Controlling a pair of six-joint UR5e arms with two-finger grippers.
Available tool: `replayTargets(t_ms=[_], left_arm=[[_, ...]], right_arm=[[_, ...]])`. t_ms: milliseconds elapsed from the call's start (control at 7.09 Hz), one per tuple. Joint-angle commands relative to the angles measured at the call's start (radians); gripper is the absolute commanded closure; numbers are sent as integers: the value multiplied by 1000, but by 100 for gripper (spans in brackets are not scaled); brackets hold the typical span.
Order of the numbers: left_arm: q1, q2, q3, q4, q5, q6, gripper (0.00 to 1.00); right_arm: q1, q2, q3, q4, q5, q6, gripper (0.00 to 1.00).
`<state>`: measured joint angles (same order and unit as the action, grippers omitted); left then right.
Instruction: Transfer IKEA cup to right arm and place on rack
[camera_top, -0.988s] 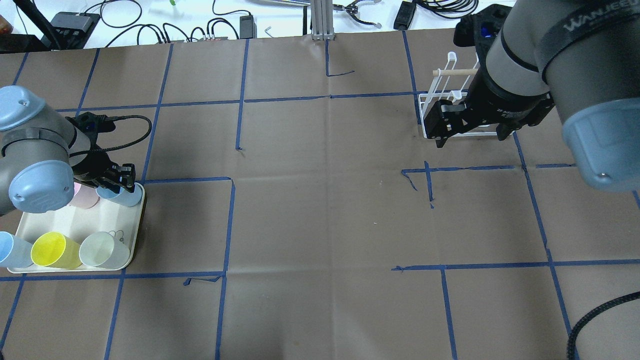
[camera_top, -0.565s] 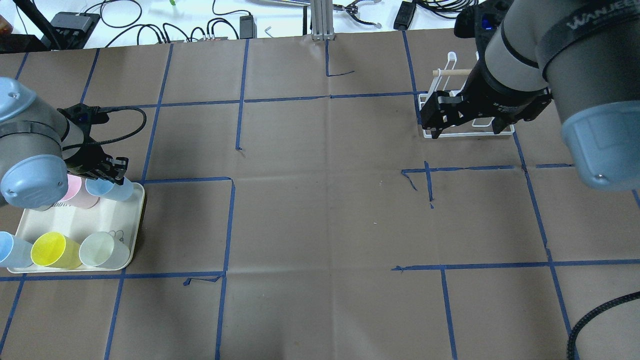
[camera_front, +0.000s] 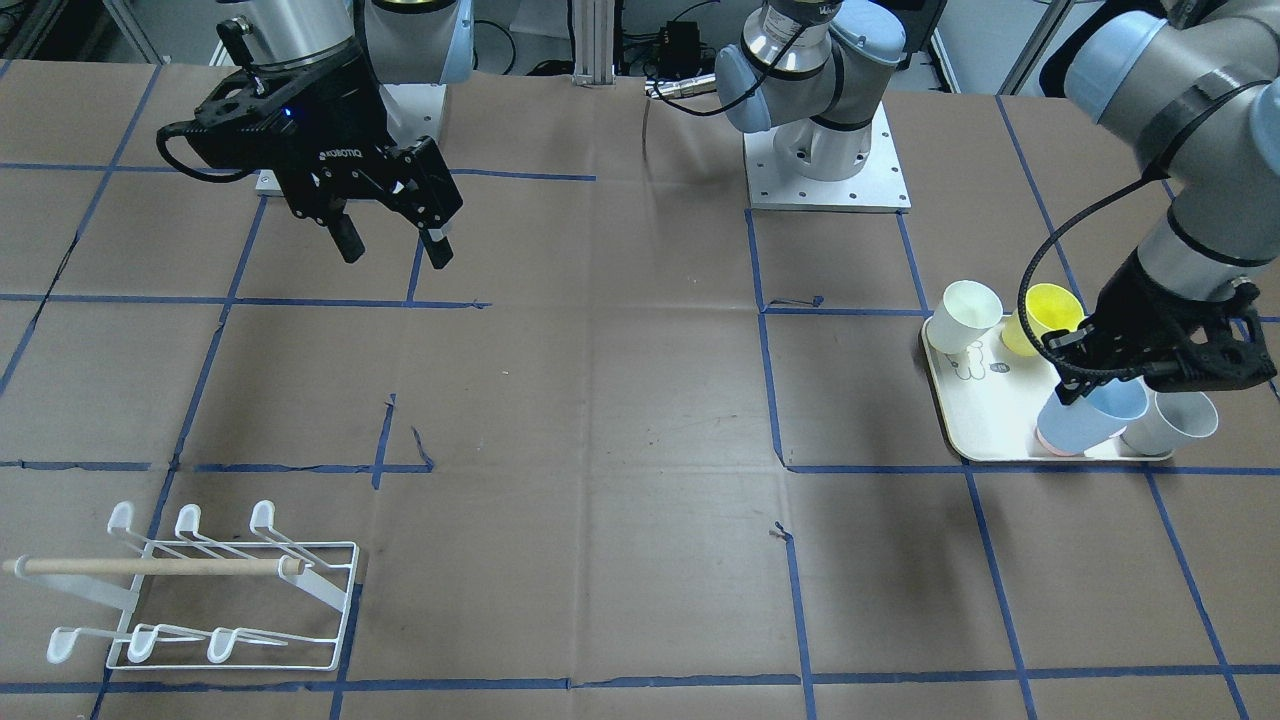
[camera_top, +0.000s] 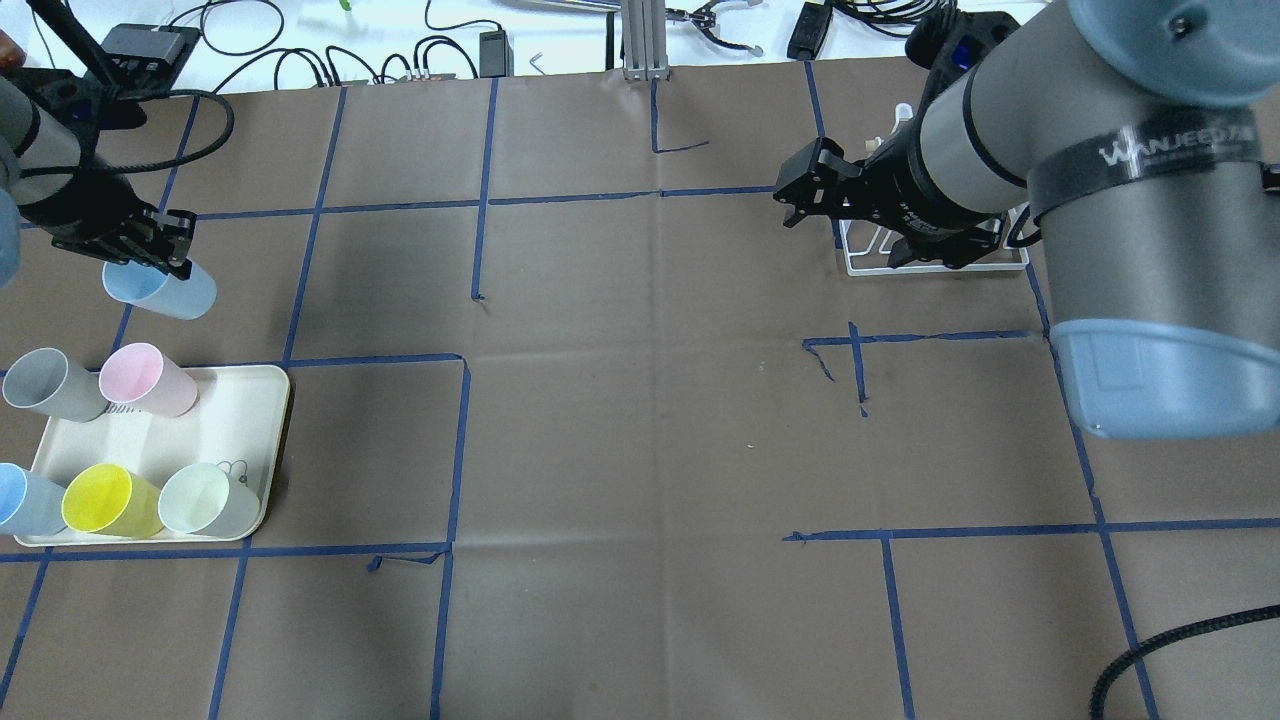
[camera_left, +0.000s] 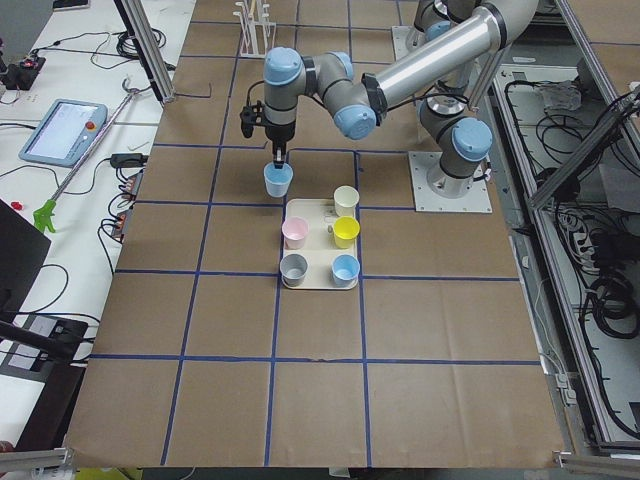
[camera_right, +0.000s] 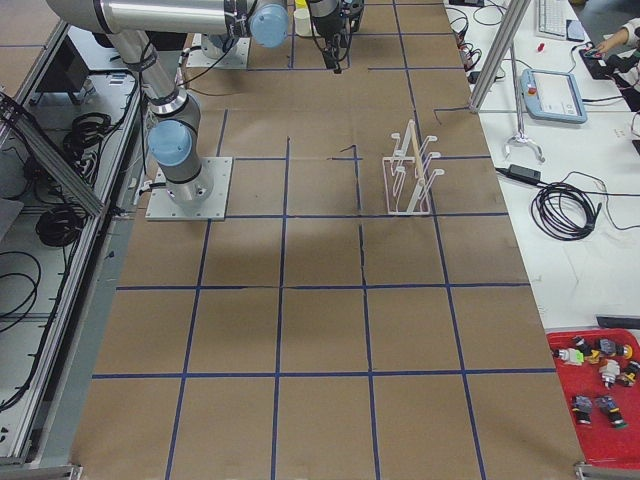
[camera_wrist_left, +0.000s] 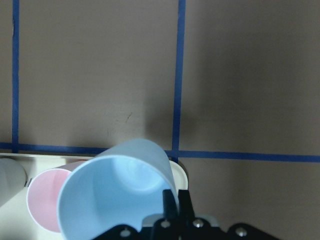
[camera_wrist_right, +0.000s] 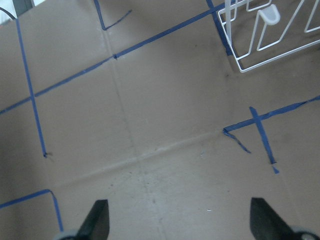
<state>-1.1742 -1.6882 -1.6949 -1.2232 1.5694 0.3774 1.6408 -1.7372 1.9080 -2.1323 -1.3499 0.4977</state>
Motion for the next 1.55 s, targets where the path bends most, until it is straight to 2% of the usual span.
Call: replayTargets(t_ms=[0, 141, 282, 565, 847, 988, 1129, 1411], left_arm=[[-53, -10, 122, -101, -8, -14, 100], [-57, -11, 129, -81, -47, -9, 100], [-59, -8, 120, -8, -143, -9, 100], [-71, 13, 81, 170, -363, -6, 100], [-74, 42, -12, 319, -634, -3, 100], [-76, 45, -88, 488, -743, 0, 100], [-106, 45, -179, 669, -814, 0, 100], [-194, 15, -325, 1042, -857, -9, 100]], right_arm=[[-1, -10, 141, -301, 75, 177, 0], [-7, -1, 207, -466, 153, 249, 0], [-9, 2, 256, -574, 196, 350, 0], [-9, 13, 316, -772, 198, 510, 1], [-7, 75, 351, -978, 204, 620, 1], [-7, 132, 356, -1070, 244, 657, 1], [-6, 204, 356, -1178, 282, 717, 1], [2, 289, 358, -1345, 318, 806, 0]])
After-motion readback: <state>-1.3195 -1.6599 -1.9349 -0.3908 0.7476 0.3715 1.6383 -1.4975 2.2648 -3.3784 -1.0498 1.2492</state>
